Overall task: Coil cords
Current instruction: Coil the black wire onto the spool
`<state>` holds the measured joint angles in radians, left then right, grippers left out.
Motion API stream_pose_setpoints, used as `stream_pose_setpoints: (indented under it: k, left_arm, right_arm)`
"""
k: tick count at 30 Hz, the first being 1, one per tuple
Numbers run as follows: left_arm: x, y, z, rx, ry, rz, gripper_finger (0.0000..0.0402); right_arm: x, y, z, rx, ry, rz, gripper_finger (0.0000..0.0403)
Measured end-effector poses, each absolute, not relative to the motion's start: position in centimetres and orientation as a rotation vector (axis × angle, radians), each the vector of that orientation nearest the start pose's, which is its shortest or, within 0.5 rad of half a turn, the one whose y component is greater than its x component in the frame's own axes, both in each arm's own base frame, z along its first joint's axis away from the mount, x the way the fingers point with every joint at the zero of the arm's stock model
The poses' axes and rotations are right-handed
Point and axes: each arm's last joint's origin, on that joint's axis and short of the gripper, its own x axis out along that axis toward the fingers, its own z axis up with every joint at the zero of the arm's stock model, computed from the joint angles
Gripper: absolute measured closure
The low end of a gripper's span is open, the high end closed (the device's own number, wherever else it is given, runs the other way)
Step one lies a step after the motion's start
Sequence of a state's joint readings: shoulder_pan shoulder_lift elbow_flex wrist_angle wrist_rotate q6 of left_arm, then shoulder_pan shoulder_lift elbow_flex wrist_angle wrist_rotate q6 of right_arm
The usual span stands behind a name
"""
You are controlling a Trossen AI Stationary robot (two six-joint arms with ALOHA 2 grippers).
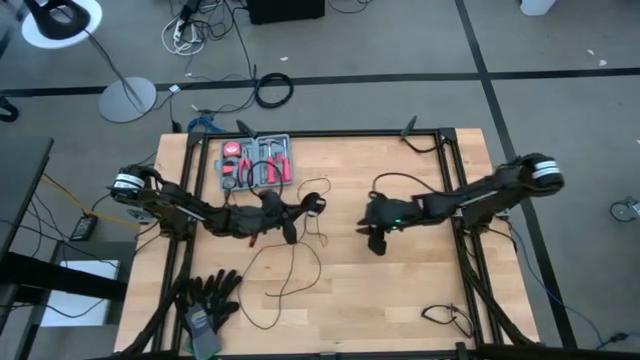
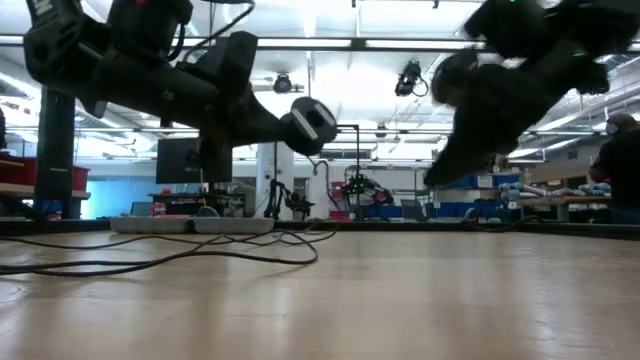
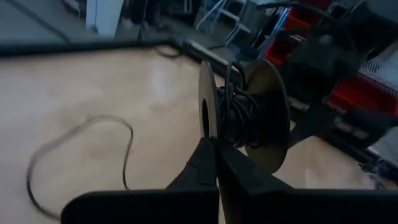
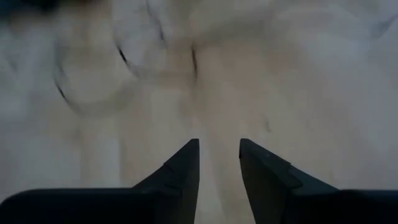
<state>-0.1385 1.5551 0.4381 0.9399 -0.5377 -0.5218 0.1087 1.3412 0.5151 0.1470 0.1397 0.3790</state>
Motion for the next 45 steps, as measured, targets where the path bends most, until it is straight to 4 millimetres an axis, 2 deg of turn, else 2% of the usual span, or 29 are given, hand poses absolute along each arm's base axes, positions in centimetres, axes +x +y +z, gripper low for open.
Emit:
stream_pose_setpoints:
  k: [5,7,10,17,22,31,41,45]
  left_arm:
    - [26.9,-2.0,16.3,-0.334,0.034,0.422,0.0401]
    - [26.9,-2.0,16.4,-0.319,0.026,0.420,0.0401]
    - [27.0,-2.0,16.7,-0.309,0.002,0.421,0.0401]
    - [27.5,-1.7,17.7,-0.149,-0.023,0.441,0.0401]
    - [27.7,-1.0,18.3,-0.037,-0.037,0.470,0.0401]
    - [27.7,-0.4,17.8,-0.002,0.015,0.496,0.0401]
    - [26.3,-0.2,16.0,-0.122,0.045,0.517,0.0401]
    - [26.2,-0.2,15.9,-0.131,0.046,0.518,0.0401]
  right_arm:
    - [23.7,2.3,16.3,0.319,0.289,-0.209,0.0289]
    - [24.1,2.3,15.9,0.298,0.229,-0.214,0.0289]
    - [25.4,2.4,14.7,0.267,0.217,-0.212,0.0289]
    - [30.0,3.0,12.5,0.284,0.215,-0.199,0.0289]
    - [32.0,2.9,11.8,0.325,0.215,-0.194,0.0287]
    - [32.3,1.9,11.9,0.344,0.212,-0.211,0.0264]
    - [31.2,1.5,10.8,0.388,0.282,-0.134,0.0263]
    - [30.8,1.4,10.4,0.410,0.299,-0.140,0.0266]
